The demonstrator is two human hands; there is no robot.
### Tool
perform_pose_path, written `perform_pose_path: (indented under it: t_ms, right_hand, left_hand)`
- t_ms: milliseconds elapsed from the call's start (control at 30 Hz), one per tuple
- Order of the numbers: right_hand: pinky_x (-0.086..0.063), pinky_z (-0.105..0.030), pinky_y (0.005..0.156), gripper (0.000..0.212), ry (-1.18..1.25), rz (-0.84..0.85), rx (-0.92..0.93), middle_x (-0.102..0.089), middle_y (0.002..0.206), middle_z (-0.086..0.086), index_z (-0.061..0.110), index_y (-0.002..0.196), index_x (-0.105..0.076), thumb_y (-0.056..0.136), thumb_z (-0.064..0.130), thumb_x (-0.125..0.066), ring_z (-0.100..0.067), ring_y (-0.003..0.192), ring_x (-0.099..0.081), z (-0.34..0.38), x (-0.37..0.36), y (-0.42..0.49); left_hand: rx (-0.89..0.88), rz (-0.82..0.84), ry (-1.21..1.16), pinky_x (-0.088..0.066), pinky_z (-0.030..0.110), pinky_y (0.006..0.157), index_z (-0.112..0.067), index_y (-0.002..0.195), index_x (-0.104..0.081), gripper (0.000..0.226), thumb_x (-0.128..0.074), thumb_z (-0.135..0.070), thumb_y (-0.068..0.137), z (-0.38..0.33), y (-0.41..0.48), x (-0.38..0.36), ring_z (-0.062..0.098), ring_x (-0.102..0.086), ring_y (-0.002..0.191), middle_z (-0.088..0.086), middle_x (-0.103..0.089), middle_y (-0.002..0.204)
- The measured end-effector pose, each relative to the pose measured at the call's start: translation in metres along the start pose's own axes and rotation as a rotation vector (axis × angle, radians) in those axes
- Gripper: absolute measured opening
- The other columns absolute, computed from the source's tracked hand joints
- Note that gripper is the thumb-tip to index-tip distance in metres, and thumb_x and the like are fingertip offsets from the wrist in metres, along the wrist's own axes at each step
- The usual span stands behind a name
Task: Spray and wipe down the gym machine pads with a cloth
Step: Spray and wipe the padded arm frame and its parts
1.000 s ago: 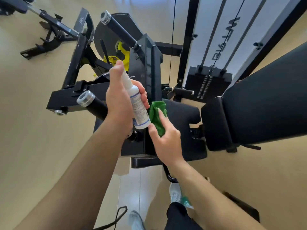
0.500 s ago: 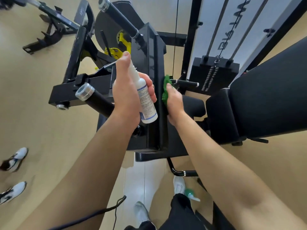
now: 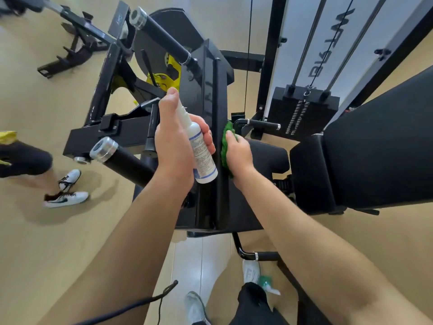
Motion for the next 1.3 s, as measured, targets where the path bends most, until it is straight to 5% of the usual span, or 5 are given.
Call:
perform_pose_path:
  t_ms: [333,733,900,1033,1300]
  right_hand:
    - [-0.047,-0.033,0.084,0.036,-0.298,-0.123,0.239,-0.062,0.101,-0.002,0.015,0.121,-0.059,0.102,0.043,-0.043,-0.026,0.101,-0.063,0.112,-0.034,0.138]
    - [-0.051,-0.034,0.083,0.039,-0.209,0.093,0.273,-0.070,0.099,0.002,0.019,0.116,-0.062,0.097,0.051,-0.052,-0.018,0.095,-0.065,0.044,-0.007,0.065]
    - [-0.052,-0.040,0.080,0.046,-0.099,0.029,0.150,-0.065,0.094,-0.004,0.012,0.111,-0.064,0.099,0.053,-0.047,-0.022,0.083,-0.062,0.096,-0.027,0.163]
    - [-0.050,-0.041,0.098,0.054,-0.004,0.064,0.104,-0.066,0.114,-0.008,0.010,0.129,-0.059,0.098,0.053,-0.049,-0.026,0.104,-0.062,0.118,-0.034,0.203]
    - [-0.051,-0.053,0.103,0.062,0.431,0.256,-0.195,-0.072,0.120,-0.013,0.015,0.123,-0.068,0.084,0.061,-0.052,-0.033,0.112,-0.068,0.015,-0.031,0.120]
  left_hand:
    - [-0.050,-0.138,0.033,-0.048,0.034,0.062,-0.012,0.049,-0.054,0.072,-0.042,-0.058,0.103,-0.006,0.029,-0.024,0.025,-0.050,0.047,0.008,-0.054,0.051]
    - [-0.053,-0.190,0.001,-0.047,0.032,0.061,-0.013,0.050,-0.054,0.071,-0.042,-0.058,0.103,0.002,0.038,-0.035,0.023,-0.050,0.046,0.006,-0.053,0.051]
    - [-0.073,-0.201,0.002,-0.045,0.033,0.062,-0.016,0.047,-0.055,0.070,-0.042,-0.055,0.104,0.007,0.046,-0.038,0.021,-0.050,0.045,0.005,-0.052,0.049]
    - [-0.081,-0.212,0.000,-0.045,0.032,0.061,-0.018,0.047,-0.056,0.071,-0.041,-0.058,0.104,0.006,0.049,-0.034,0.020,-0.051,0.046,0.003,-0.053,0.050]
    - [-0.099,-0.177,0.020,-0.047,0.032,0.062,-0.016,0.051,-0.055,0.071,-0.039,-0.060,0.104,0.005,0.036,-0.026,0.021,-0.050,0.048,0.004,-0.053,0.052]
Point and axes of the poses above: each hand's wrist, its own y-axis towards the middle knuckle, its own x-axis out of the back of the hand, z = x × y, the point moved 4 cm from there along y, towards the middle knuckle
